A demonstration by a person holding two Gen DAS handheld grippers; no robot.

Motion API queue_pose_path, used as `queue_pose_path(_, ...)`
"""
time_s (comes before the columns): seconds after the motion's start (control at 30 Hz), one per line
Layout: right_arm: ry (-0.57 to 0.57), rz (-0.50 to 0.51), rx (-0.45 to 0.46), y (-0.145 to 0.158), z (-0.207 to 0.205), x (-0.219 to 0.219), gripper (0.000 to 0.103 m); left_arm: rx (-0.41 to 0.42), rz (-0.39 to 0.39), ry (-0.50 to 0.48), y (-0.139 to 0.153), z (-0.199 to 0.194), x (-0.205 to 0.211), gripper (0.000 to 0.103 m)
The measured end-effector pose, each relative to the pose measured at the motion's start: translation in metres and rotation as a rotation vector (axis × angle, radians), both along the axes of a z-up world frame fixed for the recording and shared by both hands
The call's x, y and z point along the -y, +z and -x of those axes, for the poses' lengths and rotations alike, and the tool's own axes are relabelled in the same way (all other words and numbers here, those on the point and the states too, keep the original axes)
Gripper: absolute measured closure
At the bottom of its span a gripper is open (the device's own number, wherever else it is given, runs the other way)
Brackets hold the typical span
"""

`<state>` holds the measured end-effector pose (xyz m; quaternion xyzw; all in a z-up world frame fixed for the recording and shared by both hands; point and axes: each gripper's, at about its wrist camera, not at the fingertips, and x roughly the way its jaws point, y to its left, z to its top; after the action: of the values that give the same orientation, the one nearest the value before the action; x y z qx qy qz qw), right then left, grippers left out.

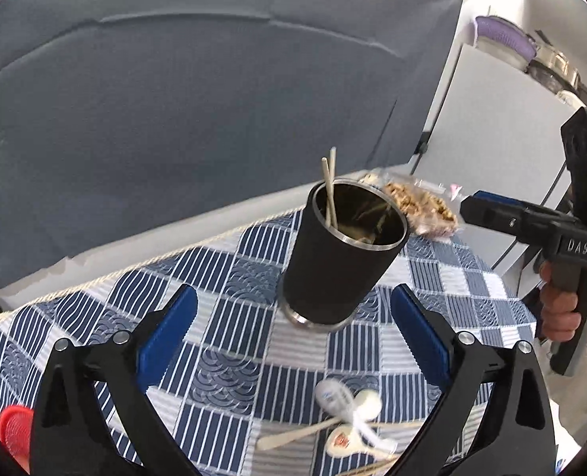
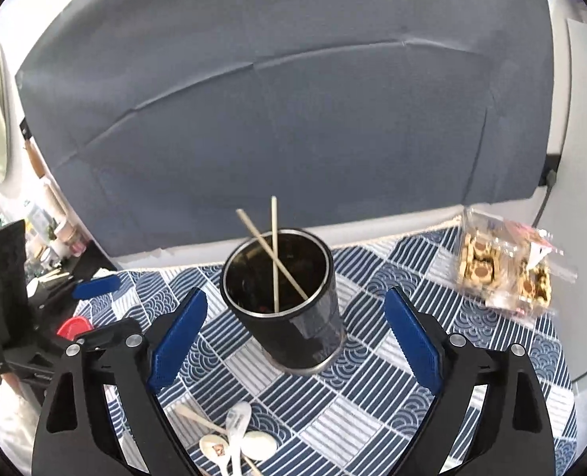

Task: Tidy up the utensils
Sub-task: 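Move both tools back down to the remaining chopsticks beside the spoons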

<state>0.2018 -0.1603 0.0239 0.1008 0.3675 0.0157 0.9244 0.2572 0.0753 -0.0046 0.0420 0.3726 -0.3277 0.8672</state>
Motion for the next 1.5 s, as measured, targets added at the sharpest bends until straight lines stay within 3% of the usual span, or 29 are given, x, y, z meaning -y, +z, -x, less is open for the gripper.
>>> queue_pose_path(0.27, 0.053, 0.016, -0.076, -0.02, 0.005, -0.003, 0.016, -0.011, -0.111, 0.082, -0.012, 0.017, -0.012, 0.006)
queue_pose_path(0.47, 0.129, 0.038, -0.131, -0.032, 0.004, -0.005, 0.016, -0.062, -0.139, 0.164, -0.024, 0.027, -0.02, 0.006)
queue_pose_path(0.77, 0.313, 0.085, -0.192, -0.047, 0.004, -0.008, 0.016, -0.114, -0.17, 0.35, -0.038, 0.059, -0.028, 0.006)
queue_pose_path(0.9, 0.402, 0.099, -0.207, -0.054, 0.007, -0.008, 0.016, -0.107, -0.221, 0.467, -0.046, 0.08, -0.026, 0.006)
queue_pose_path(1.5, 0.67, 0.164, -0.273, -0.101, 0.031, -0.011, 0.016, -0.222, -0.223, 0.715, -0.077, 0.153, -0.003, 0.006)
